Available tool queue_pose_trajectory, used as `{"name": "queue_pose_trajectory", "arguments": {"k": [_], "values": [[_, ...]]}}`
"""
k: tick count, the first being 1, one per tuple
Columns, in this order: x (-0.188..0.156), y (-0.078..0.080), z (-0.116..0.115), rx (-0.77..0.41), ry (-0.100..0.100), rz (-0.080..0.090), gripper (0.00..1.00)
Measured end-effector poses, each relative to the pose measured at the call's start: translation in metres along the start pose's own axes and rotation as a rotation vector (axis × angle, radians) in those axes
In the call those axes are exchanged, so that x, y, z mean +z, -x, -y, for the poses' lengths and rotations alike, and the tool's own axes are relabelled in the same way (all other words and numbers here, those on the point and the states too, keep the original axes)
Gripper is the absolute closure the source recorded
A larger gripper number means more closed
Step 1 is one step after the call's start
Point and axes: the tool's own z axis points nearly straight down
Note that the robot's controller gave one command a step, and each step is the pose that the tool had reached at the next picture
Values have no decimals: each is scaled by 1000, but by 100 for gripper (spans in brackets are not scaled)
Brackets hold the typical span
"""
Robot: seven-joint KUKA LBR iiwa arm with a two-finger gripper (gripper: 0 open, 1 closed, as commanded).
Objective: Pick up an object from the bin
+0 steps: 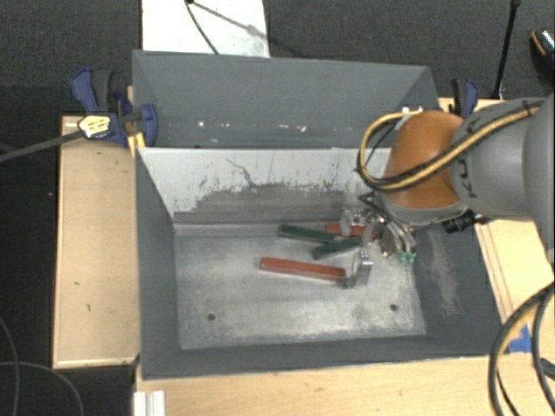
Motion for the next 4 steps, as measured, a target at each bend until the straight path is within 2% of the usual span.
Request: {"name": "queue_pose_trajectory", "arguments": {"k": [1, 2, 3, 4], "values": [[-16, -7, -113, -172, 0, 6, 0], [-2, -39, -150, -232, -2, -1, 0], [-18, -65, -124, -315, -4, -1, 0], [-3, -32, -171, -336, -1, 7, 0]]}}
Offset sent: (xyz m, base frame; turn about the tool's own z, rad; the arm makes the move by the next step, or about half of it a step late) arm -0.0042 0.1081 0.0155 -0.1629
